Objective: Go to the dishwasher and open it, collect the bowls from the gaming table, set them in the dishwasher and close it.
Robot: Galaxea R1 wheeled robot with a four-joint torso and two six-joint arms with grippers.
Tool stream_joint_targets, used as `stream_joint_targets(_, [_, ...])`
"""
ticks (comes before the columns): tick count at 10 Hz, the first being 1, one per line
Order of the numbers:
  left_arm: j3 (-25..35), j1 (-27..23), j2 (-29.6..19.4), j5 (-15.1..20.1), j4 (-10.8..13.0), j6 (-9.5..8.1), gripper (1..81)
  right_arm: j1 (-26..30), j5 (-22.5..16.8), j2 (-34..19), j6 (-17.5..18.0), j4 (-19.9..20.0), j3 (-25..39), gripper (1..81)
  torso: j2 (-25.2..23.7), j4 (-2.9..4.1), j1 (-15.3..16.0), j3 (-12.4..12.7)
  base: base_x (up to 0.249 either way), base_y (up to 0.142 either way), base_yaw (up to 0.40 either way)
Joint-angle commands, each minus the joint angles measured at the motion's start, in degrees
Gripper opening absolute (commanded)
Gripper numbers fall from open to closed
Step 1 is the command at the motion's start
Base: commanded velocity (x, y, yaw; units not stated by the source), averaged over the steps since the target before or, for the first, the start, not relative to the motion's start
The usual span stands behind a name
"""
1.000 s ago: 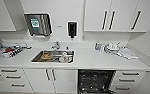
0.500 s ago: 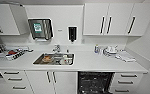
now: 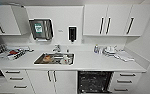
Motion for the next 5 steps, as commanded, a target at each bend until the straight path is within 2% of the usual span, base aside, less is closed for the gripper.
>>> stream_joint_targets(1, [0.23, -2.14, -0.37, 3.41, -0.42, 0.11, 81.1, 2.06, -2.26, 0.03, 0.05, -0.44, 0.21, 81.1, 5.49, 0.0, -3.54, 2.27, 0.0, 0.0, 0.0])
stream_joint_targets(2, [0.23, -2.14, -0.37, 3.41, -0.42, 0.11, 81.1, 2.15, -2.26, 0.11, 0.05, -0.44, 0.21, 81.1, 7.39, 0.0, -4.79, 4.53, 0.0, 0.0, 0.0])
stream_joint_targets(3, [0.23, -2.14, -0.37, 3.41, -0.42, 0.12, 81.1, 2.06, -2.26, 0.03, 0.05, -0.44, 0.12, 81.1, 9.08, 0.0, -5.84, 5.3, 0.0, 0.0, 0.0])
stream_joint_targets(4, [0.23, -2.14, -0.45, 3.41, -0.42, 0.11, 81.1, 2.06, -2.26, 0.11, 0.05, -0.44, 0.12, 81.1, 5.01, 0.0, -3.21, 6.55, 0.0, 0.0, 0.0])
stream_joint_targets(5, [0.23, -2.14, -0.37, 3.41, -0.42, 0.11, 81.1, 2.15, -2.26, 0.11, -0.04, -0.44, 0.12, 81.1, 6.89, 0.0, -4.39, 7.94, 0.0, 0.0, 0.0])
